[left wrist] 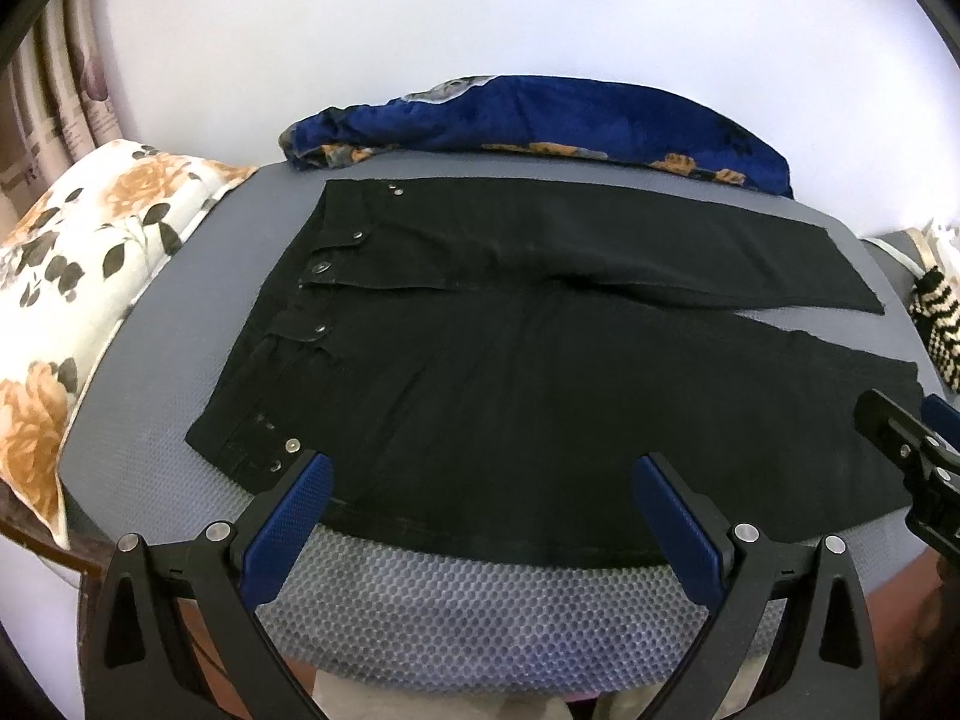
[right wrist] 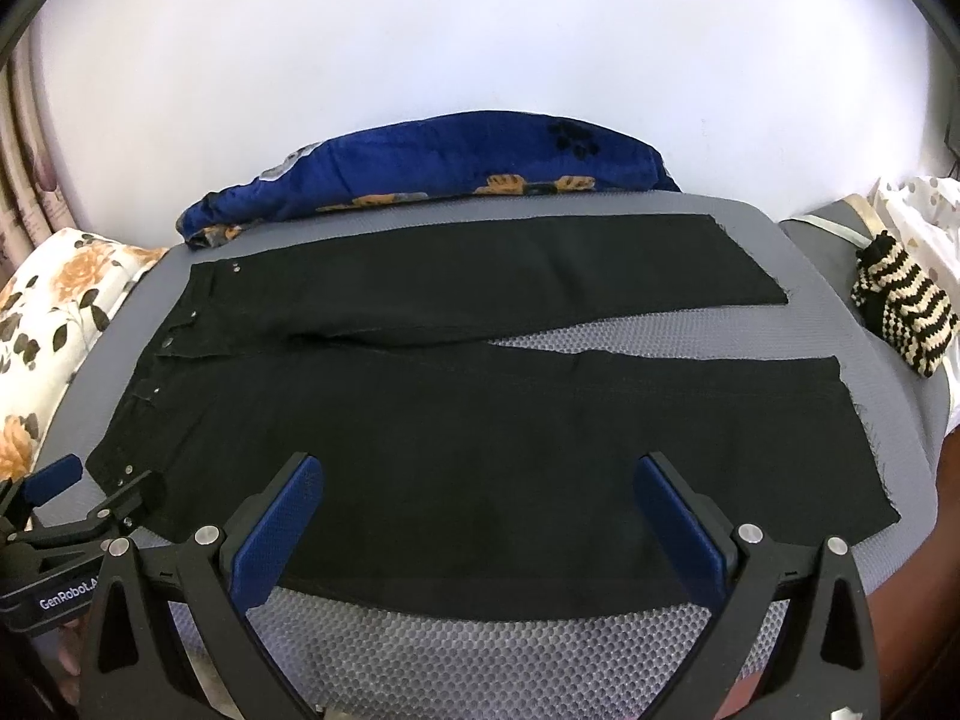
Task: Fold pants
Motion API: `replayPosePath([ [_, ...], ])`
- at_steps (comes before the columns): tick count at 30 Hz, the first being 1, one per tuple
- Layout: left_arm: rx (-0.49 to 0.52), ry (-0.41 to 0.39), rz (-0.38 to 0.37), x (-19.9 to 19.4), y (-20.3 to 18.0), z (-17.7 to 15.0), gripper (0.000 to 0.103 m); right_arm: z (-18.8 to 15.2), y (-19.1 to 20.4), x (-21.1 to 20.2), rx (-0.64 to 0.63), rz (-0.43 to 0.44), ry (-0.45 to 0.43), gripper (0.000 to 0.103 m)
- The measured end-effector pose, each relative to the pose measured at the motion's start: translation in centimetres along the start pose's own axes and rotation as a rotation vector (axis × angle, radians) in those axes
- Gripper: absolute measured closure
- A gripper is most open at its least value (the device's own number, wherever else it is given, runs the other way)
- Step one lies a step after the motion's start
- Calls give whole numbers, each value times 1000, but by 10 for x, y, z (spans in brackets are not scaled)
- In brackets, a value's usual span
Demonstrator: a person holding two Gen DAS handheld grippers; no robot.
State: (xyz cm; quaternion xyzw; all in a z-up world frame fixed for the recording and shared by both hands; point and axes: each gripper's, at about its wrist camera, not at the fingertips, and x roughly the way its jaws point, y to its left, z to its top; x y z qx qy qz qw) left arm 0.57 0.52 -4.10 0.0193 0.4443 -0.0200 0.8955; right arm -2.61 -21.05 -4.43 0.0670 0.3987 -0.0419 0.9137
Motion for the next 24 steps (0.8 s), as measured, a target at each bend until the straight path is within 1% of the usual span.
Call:
replayPosePath([
  [8, -1, 10, 12, 2, 0, -2, 3, 1, 3, 1, -13, -21, 1, 0],
  [24, 2, 12, 15, 2, 1, 1, 3, 0, 2, 2, -14, -16, 10, 0],
])
